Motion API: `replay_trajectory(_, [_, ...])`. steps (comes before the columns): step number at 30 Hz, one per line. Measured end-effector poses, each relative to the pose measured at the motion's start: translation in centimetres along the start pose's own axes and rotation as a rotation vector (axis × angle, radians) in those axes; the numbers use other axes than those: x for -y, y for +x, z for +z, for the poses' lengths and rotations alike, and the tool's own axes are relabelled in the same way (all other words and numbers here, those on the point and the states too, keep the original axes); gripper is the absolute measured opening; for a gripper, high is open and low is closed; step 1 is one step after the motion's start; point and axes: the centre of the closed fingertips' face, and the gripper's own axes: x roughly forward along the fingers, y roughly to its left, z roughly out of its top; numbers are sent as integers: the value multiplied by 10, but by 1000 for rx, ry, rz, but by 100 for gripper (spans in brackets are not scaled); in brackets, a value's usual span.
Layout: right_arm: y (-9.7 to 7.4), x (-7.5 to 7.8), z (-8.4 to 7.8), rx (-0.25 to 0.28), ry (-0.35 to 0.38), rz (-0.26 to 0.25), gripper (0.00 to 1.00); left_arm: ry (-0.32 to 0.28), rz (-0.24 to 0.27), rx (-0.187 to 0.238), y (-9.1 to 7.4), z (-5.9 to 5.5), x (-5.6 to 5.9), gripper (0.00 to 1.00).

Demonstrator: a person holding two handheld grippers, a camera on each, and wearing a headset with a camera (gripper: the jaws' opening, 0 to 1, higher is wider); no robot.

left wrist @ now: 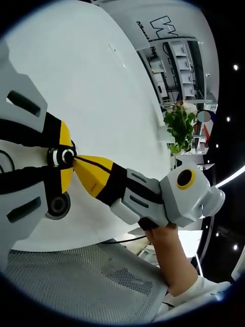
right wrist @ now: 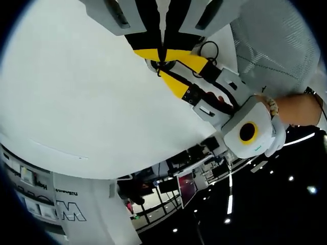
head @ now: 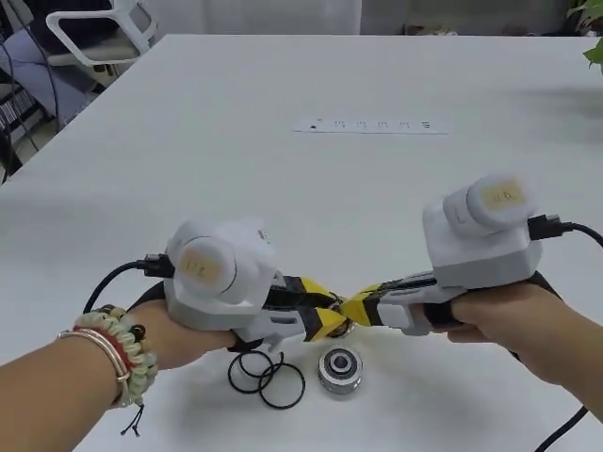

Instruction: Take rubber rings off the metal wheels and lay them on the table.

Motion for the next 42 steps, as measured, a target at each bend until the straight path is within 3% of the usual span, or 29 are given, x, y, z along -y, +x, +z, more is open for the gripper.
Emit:
replay_trajectory(14, [-2,4,-4,-18,-8,-17,0,-18,3,10,0,0,-1,8])
replay_trajectory(21, [-4,5,-4,-21,-3,-20,0,-1,-10,-34,-2,0,-1,9])
replay_trajectory(23, [-4,5,-5,-22,-1,-21,0,2,-18,-41,-4,0,-1,14])
replay_trajectory(27, [-6,6,-2,-15,-1,-29,0,23,-42,-39,-12,8,2,28])
replay_trajectory(31, [-10,7,4,5,12,-35,0,5,-86,-31,-23,21,6,38])
replay_trajectory(33, [-12,8,6,12,14,-42,0,40,-84,-32,-30,27,5,42])
replay_trajectory(37, [-17,12,11,29,20,-53,0,53,-68,-20,-47,41,1,53])
replay_trajectory(42, [-24,11,22,67,28,-57,0,62,-30,-1,-69,52,-3,55])
